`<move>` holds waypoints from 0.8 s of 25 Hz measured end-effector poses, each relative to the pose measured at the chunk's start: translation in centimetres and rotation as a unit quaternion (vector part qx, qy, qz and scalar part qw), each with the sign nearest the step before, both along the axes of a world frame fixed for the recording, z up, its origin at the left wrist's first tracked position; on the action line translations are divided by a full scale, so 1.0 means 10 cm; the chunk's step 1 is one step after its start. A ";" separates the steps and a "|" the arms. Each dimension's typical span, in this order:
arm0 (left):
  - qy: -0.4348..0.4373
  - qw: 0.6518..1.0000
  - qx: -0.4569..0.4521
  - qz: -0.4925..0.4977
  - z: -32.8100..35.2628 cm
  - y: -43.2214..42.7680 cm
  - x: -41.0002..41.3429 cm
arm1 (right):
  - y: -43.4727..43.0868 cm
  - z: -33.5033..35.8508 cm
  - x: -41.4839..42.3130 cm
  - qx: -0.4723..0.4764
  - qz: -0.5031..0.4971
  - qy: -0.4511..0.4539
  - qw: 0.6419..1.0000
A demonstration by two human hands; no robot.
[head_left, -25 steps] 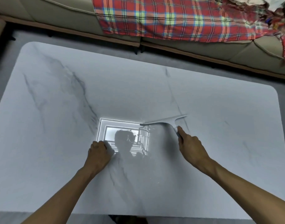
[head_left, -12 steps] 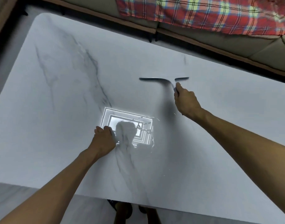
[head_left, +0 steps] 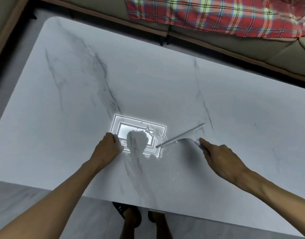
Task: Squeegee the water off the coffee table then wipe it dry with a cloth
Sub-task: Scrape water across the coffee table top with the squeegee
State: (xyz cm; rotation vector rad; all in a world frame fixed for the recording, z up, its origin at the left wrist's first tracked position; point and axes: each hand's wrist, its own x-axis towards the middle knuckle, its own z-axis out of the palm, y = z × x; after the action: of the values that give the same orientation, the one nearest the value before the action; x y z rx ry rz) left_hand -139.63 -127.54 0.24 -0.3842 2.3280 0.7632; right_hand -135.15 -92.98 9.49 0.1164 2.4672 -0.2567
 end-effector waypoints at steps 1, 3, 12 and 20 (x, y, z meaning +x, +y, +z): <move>0.009 1.000 0.007 0.016 0.01 -0.03 0.04 | -0.04 0.04 -0.02 -0.003 0.007 0.017 1.000; 0.019 0.999 0.018 0.042 0.02 -0.13 0.12 | -0.27 0.05 -0.15 -0.030 0.045 0.053 0.997; 0.005 0.992 -0.008 0.130 -0.03 -0.59 0.35 | -1.78 -0.58 -0.41 -0.089 0.402 0.076 0.908; -0.059 0.997 0.030 0.035 -0.11 -0.34 0.52 | -0.66 -0.47 -0.15 -0.025 0.215 0.070 0.974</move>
State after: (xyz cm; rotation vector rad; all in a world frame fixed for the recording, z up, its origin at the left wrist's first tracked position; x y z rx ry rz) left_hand -134.43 -130.95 -0.82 -0.4738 2.1863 0.8191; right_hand -136.67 -99.59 4.75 -0.4693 2.5460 -0.1420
